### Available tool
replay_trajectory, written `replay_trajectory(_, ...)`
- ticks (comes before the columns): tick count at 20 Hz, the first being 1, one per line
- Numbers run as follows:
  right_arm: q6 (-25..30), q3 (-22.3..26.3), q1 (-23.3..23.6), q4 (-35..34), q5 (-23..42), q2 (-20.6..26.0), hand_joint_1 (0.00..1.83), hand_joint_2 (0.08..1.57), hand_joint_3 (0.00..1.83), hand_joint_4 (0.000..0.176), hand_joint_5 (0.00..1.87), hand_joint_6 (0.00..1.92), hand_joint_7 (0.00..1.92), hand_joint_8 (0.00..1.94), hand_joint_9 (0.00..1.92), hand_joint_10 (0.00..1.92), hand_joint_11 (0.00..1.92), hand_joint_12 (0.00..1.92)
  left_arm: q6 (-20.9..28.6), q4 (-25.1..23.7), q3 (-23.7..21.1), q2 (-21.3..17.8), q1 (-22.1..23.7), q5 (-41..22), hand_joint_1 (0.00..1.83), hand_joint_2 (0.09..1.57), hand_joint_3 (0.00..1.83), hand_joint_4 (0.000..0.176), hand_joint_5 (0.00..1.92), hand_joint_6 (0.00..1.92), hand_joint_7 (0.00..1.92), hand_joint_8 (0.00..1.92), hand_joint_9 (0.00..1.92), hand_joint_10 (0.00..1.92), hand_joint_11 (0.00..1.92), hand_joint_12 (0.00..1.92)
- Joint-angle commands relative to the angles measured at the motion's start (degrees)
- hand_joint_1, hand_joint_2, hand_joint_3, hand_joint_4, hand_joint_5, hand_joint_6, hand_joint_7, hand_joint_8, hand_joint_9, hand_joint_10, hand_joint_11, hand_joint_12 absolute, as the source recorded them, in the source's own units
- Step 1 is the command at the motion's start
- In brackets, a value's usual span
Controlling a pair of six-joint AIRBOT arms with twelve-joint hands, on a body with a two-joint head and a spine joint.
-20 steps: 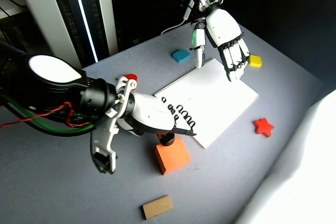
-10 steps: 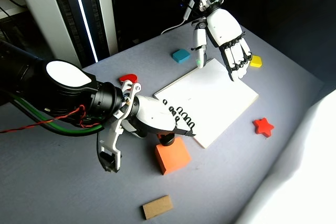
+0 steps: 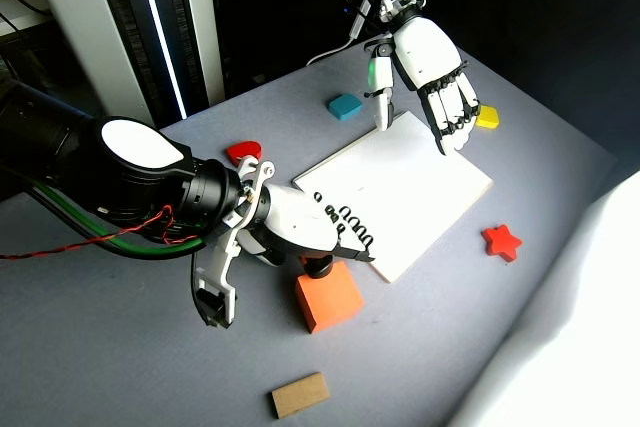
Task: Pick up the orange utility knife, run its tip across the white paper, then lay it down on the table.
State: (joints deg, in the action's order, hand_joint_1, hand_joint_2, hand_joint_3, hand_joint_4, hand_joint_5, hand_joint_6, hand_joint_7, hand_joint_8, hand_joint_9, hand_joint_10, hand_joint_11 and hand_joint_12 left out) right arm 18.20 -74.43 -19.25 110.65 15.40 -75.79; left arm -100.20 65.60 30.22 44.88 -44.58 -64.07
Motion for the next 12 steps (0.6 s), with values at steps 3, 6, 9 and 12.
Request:
replay_trajectory(3, -0.28, -0.06, -0.05, -1.08, -1.52, 0.11, 1.10, 1.17, 0.03, 0.000, 0.00, 0.00, 0.00, 0.00, 0.00, 0.00, 0.00, 0.00, -0.01, -3.21, 0.34, -0.04, 0.45, -5.09, 0.20, 1.29, 0.00, 0.031, 0.14, 0.00, 0.23, 0.00, 0.25, 0.00, 0.00, 0.77)
replay_trajectory(6, -1.33, 0.20, -0.24, -1.08, -1.09, 0.08, 1.09, 1.18, 0.03, 0.000, 0.15, 0.36, 0.32, 0.04, 0.17, 0.30, 0.00, 0.84, -0.12, -3.21, 0.28, 0.03, 0.44, -5.09, 0.20, 1.29, 0.00, 0.038, 0.15, 0.00, 0.25, 0.01, 0.27, 0.01, 0.00, 0.82)
replay_trajectory(9, -1.31, 0.42, -0.60, -1.14, -1.63, 0.08, 1.13, 1.20, 0.04, 0.000, 0.17, 1.08, 0.39, 0.70, 0.18, 1.06, 0.00, 1.59, -0.14, -3.21, 0.26, 0.12, 0.44, -5.09, 0.15, 1.30, 0.00, 0.048, 0.12, 0.00, 0.22, 0.00, 0.26, 0.00, 0.00, 0.84)
replay_trajectory(12, -1.25, 0.41, -0.93, -1.22, -2.13, 0.08, 1.13, 1.01, 0.68, 0.000, 0.60, 1.66, 0.74, 1.80, 0.78, 1.90, 0.68, 1.92, -0.14, -3.22, 0.21, 0.17, 0.44, -5.09, 0.15, 1.30, 0.00, 0.049, 0.11, 0.00, 0.19, 0.00, 0.23, 0.00, 0.00, 0.86)
